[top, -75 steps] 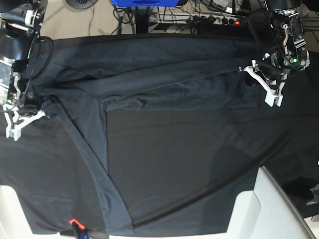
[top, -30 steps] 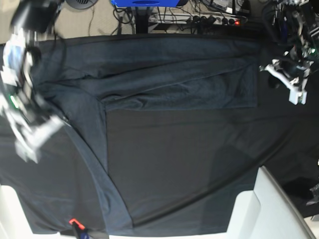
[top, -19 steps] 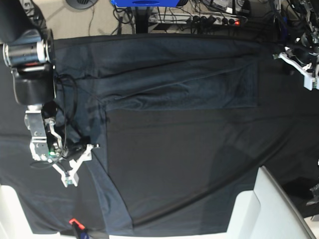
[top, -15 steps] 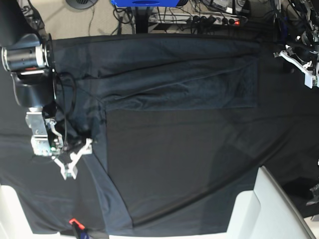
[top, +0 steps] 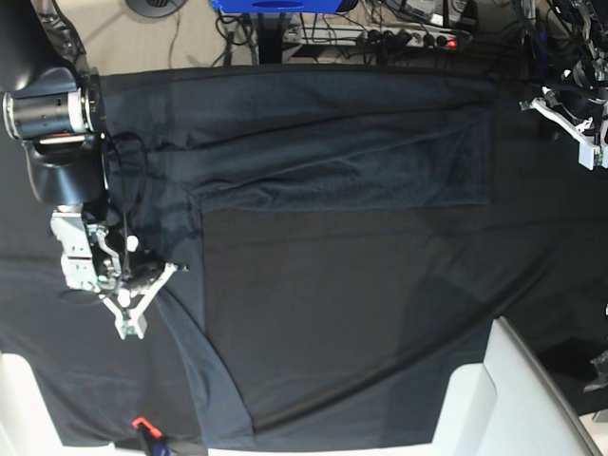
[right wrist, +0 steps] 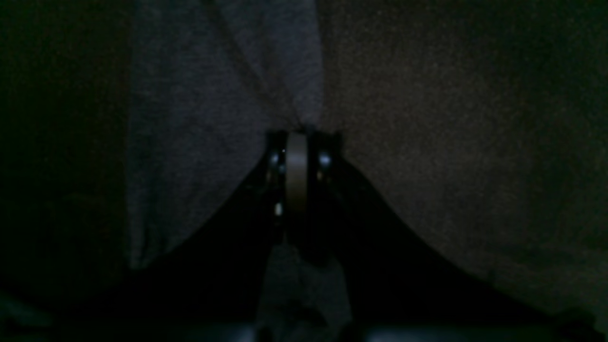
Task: Fold the T-shirt properly
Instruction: 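Move the right gripper to the sleeve beside it and grasp it, then fold the sleeve with the right gripper across the shirt body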
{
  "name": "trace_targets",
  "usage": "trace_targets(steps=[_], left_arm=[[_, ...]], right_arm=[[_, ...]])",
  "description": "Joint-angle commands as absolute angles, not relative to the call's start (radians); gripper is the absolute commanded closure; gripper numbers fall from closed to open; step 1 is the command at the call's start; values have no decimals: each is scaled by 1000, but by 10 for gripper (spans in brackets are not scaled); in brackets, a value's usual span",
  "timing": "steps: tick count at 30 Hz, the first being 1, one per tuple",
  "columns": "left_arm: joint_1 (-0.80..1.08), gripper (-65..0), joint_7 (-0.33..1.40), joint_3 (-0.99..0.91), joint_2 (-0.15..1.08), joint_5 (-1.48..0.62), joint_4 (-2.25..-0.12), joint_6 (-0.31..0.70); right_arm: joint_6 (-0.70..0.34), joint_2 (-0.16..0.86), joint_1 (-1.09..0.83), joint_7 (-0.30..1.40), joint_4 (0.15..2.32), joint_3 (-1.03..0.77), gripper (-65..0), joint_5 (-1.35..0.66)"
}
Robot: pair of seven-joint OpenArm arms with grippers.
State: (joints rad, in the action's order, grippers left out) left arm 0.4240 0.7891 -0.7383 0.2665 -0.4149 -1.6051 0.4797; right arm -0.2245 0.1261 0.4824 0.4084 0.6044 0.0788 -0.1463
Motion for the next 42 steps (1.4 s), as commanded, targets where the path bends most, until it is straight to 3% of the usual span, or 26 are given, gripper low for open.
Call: trace_targets(steps=[1, 4, 14, 21, 31, 42], left_arm=[[424, 0, 773, -745, 283, -420, -1618, 484], [424, 0, 773, -745, 285, -420, -1618, 484], [418, 0, 773, -745, 302, -418, -1593, 484], [401, 0, 773, -745, 302, -418, -1550, 484], [400, 0, 773, -745, 302, -418, -1554, 484], [400, 0, 773, -745, 303, -418, -1549, 484]], right_arm=[[-231, 120, 501, 389, 642, 76, -5, -151], [-231, 116, 430, 406, 771, 76, 0, -151], [-225, 79, 137, 751, 1374, 74, 0, -151], [-225, 51, -67, 866, 1636, 74, 0, -151], [-225, 10, -269, 860, 1753, 77, 0, -151], [-228, -33, -320, 860, 1753, 84, -2, -151]])
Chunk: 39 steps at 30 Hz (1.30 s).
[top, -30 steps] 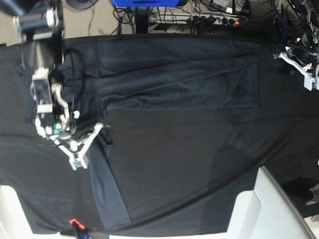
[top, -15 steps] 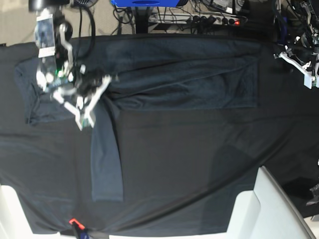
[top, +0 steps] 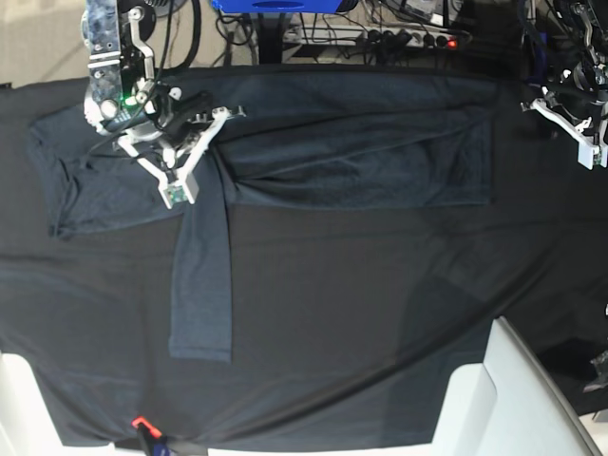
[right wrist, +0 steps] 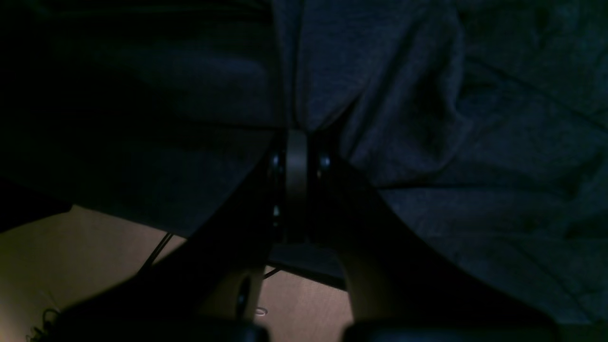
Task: Fold the T-shirt properly
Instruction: 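Fold the sleeve with the right gripper across the shirt body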
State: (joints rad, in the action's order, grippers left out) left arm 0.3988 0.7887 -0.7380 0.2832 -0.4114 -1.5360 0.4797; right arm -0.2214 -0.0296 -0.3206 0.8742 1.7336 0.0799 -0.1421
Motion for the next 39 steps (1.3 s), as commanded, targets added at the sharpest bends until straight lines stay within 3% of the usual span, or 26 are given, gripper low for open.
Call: trace_targets(steps=[1, 3, 8, 10, 16, 20, 24, 27, 32, 39], left_arm=[[400, 0, 773, -745, 303, -418, -1549, 484], [400, 0, 773, -745, 311, -418, -1549, 484], [400, 0, 773, -745, 314, -420, -1547, 484], [400, 0, 773, -745, 314, -420, -1547, 484], [409, 0, 773, -745, 314, -423, -1555, 484], [435, 0, 771, -753, 314, -424, -1558, 484], [456, 0, 771, -754, 314, -424, -1557, 515], [467, 0, 771, -754, 311, -424, -1557, 576], [469, 0, 771, -756, 308, -421, -1555, 578], [469, 0, 771, -756, 311, -420, -1550, 578]], right_arm=[[-228, -33, -320, 860, 1751, 84, -3, -151], [-228, -33, -320, 862, 1751, 84, -38, -151], [-228, -35, -312, 862, 1758, 84, -287, -151], [-228, -35, -274, 858, 1759, 77, -327, -151], [-225, -25, -10, 858, 1641, 53, -327, -151], [-232, -33, 237, 842, 1328, -59, -327, -151], [-232, -24, 389, 694, 1020, -110, -327, -150], [-228, -5, 461, 598, 831, -116, -327, -150], [-225, 2, 533, 452, 604, -116, -327, -147], [-225, 10, 538, 406, 555, -114, -327, -145]])
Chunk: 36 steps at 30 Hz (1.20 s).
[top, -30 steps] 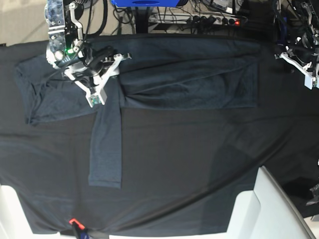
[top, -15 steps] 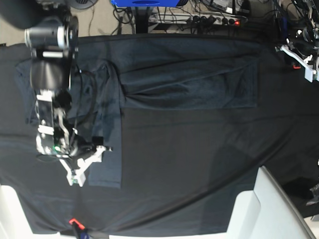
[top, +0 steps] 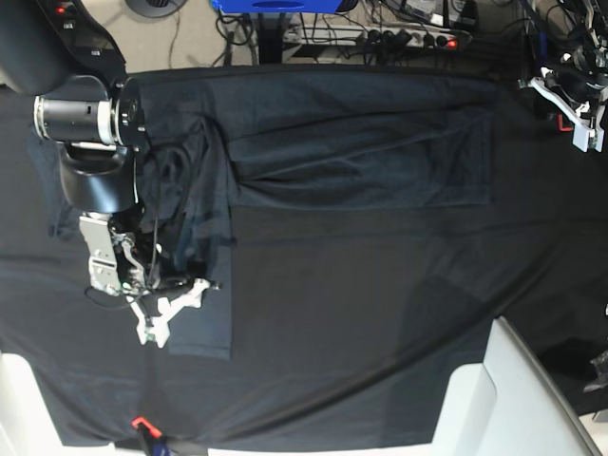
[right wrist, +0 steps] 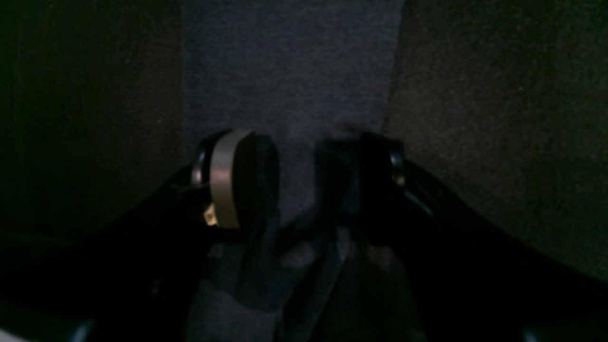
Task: Fold the T-shirt properly
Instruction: 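Fold the sleeve with the right gripper across the shirt body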
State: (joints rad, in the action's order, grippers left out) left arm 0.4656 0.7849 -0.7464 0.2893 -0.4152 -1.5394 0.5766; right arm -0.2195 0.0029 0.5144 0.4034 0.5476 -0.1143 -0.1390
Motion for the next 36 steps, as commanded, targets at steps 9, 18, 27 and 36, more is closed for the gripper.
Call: trace_targets(steps=[9, 18, 27, 36], left_arm=[[466, 0, 771, -756, 312, -420, -1547, 578], [458, 0, 771, -756, 312, -420, -1547, 578], [464, 0, 771, -756, 312, -420, -1547, 578], [460, 0, 771, -756, 312, -420, -1547, 578]], right_arm=[[-165, 70, 542, 400, 555, -116, -327, -150], [-162, 51, 538, 403, 555, -119, -327, -151], [-162, 1, 544, 404, 555, -114, -327, -151], [-162, -16, 544, 404, 555, -113, -321, -151]])
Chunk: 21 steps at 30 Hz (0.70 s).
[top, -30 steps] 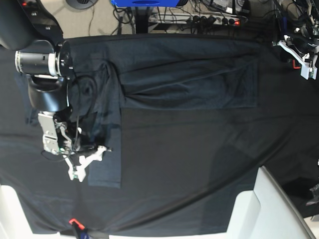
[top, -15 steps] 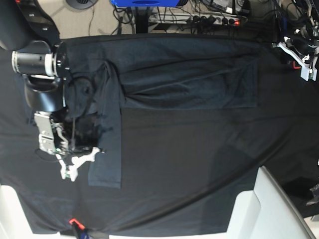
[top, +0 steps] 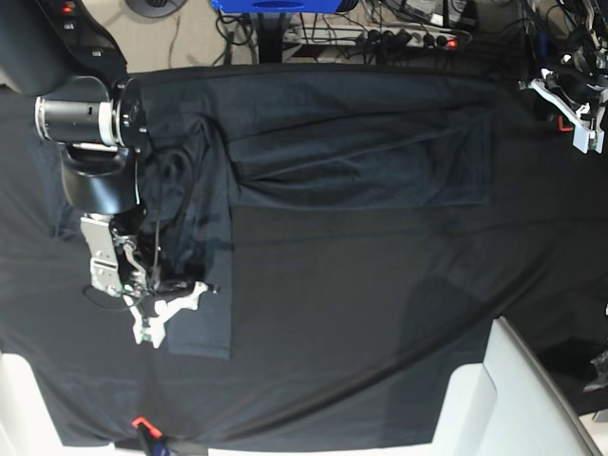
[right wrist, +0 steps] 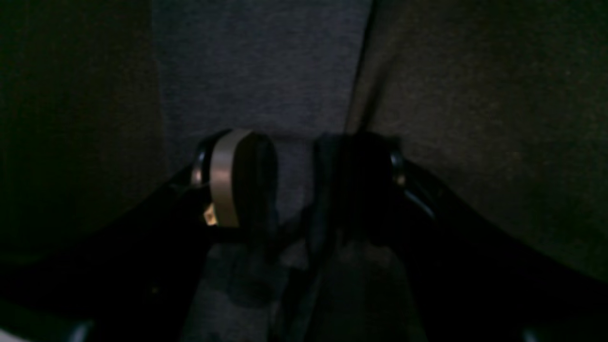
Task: Fold the T-shirt properly
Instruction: 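Fold the sleeve with the right gripper across the shirt body, then carry the grasped fabric with the right gripper toward the left gripper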
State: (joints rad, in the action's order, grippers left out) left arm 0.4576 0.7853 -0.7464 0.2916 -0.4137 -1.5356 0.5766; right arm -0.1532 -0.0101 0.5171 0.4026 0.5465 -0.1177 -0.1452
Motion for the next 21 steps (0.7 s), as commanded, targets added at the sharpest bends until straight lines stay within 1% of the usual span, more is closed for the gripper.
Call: trace_targets(steps=[1, 2, 3, 5, 6, 7, 9, 12, 19, 21], left_arm=[[460, 0, 771, -756, 312, -420, -1547, 578], [458, 0, 771, -756, 312, -420, -1547, 578], [458, 0, 771, -756, 312, -420, -1547, 578], [460, 0, 771, -756, 312, -420, -1547, 578], [460, 0, 771, -756, 312, -420, -1547, 578], [460, 0, 771, -756, 312, -420, -1547, 578], [461, 0, 771, -756, 312, -420, -1547, 578], [467, 0, 771, -756, 315, -420, -1557, 578], [512, 0, 771, -756, 394, -420, -1558, 578], [529, 0, 771, -756, 414, -418, -1558, 578]], right_arm=[[-162, -18, 544, 404, 555, -113, -302, -151], [-162, -18, 544, 403, 555, -113, -266, -151], [-162, -18, 544, 403, 555, -116, -215, -151], [-162, -18, 553, 401, 555, -117, -83, -151], [-162, -18, 553, 400, 555, -117, -29, -151], [-162, -18, 556, 400, 555, -117, 0, -151], [-162, -18, 558, 398, 561, -116, -3, -151], [-162, -21, 527, 426, 670, -113, 0, -151], [-162, -97, 340, 699, 1110, -110, 0, -151], [-162, -111, 268, 750, 1231, -101, 0, -151]])
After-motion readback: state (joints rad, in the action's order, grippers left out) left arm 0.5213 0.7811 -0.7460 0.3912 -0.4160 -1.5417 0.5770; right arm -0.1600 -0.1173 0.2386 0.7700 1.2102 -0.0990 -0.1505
